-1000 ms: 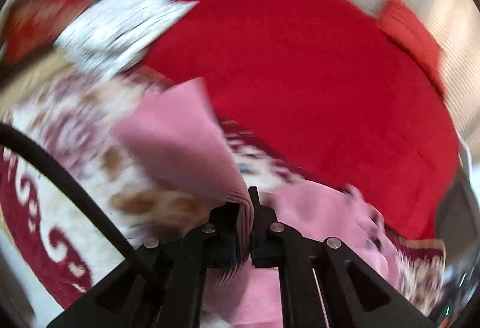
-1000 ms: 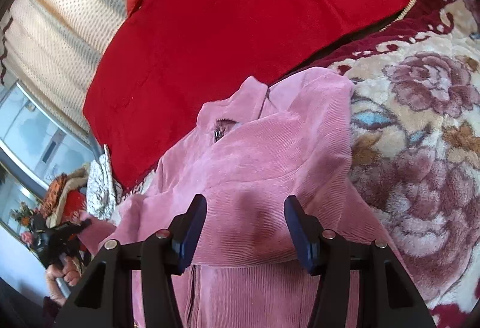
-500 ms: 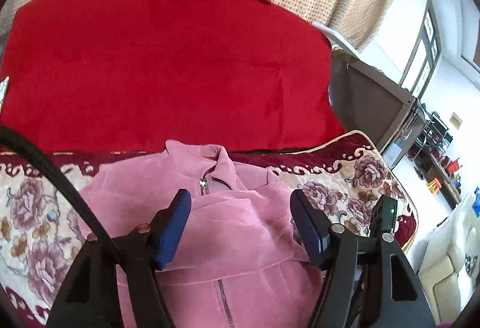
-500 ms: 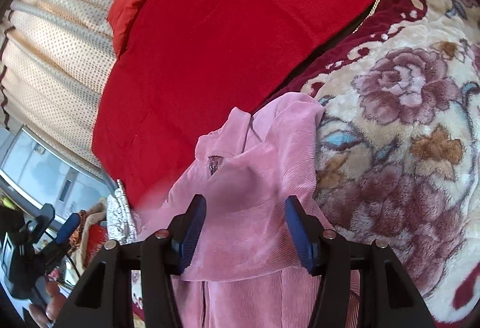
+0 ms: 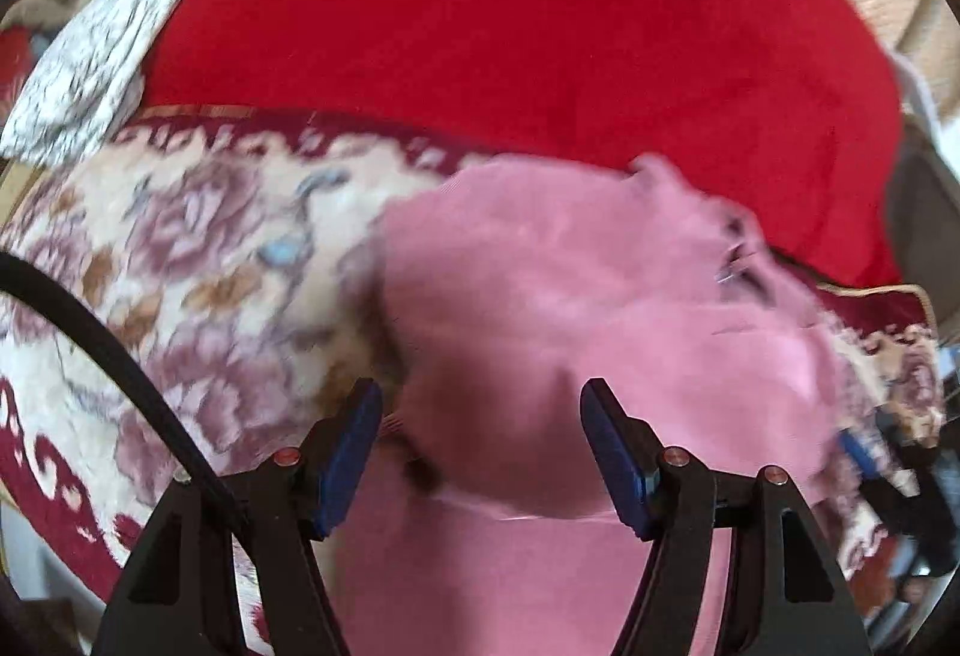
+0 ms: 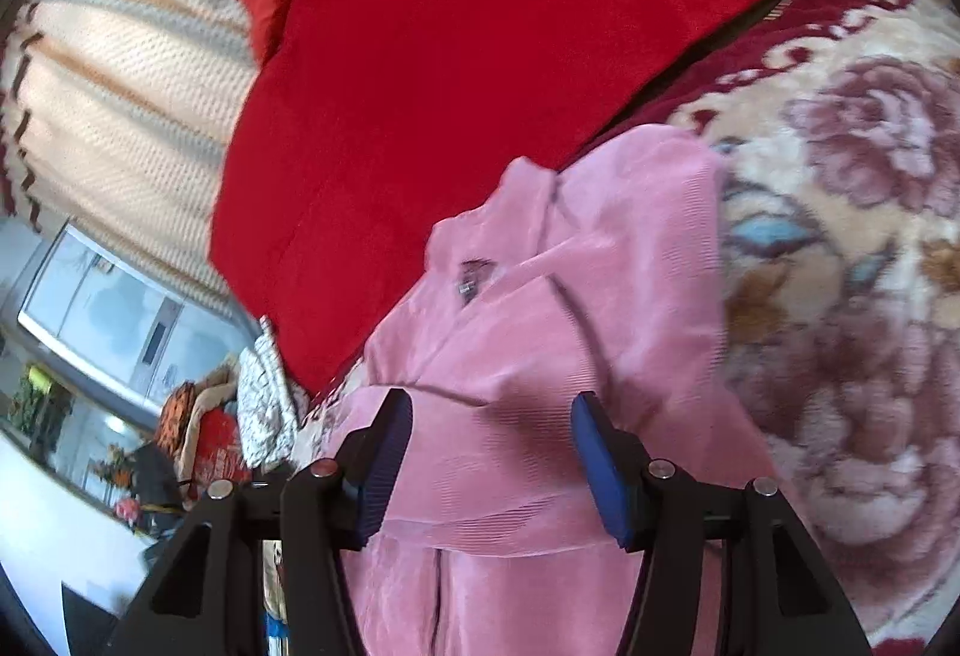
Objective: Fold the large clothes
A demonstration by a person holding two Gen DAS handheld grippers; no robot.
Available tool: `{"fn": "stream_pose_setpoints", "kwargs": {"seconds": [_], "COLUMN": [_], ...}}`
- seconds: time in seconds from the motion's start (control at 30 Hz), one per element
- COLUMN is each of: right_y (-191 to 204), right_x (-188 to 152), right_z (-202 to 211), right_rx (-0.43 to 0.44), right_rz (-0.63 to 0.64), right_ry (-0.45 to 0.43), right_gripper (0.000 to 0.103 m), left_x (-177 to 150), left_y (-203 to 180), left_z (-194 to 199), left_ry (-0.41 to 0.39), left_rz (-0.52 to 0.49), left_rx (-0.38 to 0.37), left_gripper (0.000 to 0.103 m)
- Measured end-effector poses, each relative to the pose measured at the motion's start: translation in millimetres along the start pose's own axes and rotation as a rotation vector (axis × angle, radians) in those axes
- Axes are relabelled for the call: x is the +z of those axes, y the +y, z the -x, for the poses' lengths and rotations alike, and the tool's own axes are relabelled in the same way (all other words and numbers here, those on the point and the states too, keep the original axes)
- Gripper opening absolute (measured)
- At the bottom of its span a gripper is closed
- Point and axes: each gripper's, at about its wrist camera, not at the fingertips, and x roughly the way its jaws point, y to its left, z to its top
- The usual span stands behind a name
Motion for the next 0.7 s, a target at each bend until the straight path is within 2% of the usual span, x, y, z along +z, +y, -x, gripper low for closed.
{"fn": "stream_pose_setpoints", "kwargs": {"seconds": [0.07,0.13,0.23,0.3,0.37,0.47,0.53,0.6,0.7], "right_y": [7.6,11.4,0.3,-1.3,0.7,4.8,9.0,11.9,11.8], "right_x": [-3.4,-7.9,-13.6,-11.9,-9.1,-8.2,-8.9,-10.2,-13.0], "right_z": [-5.0,-18.7,-39.3,-37.6,-29.7,-21.6,-22.4,-26.2,-35.2], "right_rx": [-0.001,-0.036,-0.086,-0.081,-0.059,-0.037,-0.023,-0.034,-0.074], "right_rz": [0.034,0.059,0.021,0.013,0.012,0.029,0.04,0.056,0.063], "right_ry": [0.003,0.048,0.139,0.129,0.098,0.055,0.048,0.061,0.095], "right_gripper": [0.059,0.059,0.059,0.059,0.06,0.06,0.06,0.06,0.06], "left_x": [-8.4,-16.2,-18.1,-15.2,-9.0,-1.2,0.0,-1.3,-5.2], "left_y": [7.2,11.2,12.3,12.2,10.0,-1.7,-9.2,-19.9,-27.3], "left_z": [-24.3,-43.5,-41.8,-30.8,-17.1,2.2,4.9,-1.5,-34.5], "left_ry": [0.08,0.141,0.128,0.112,0.064,-0.014,-0.032,-0.017,0.075], "left_rz": [-0.007,-0.008,-0.007,-0.016,-0.032,-0.063,-0.075,-0.09,-0.111], "left_rx": [0.048,0.064,0.053,0.068,0.081,0.071,0.062,0.055,0.089], "left_gripper": [0.069,0.071,0.072,0.072,0.072,0.072,0.072,0.072,0.072]}}
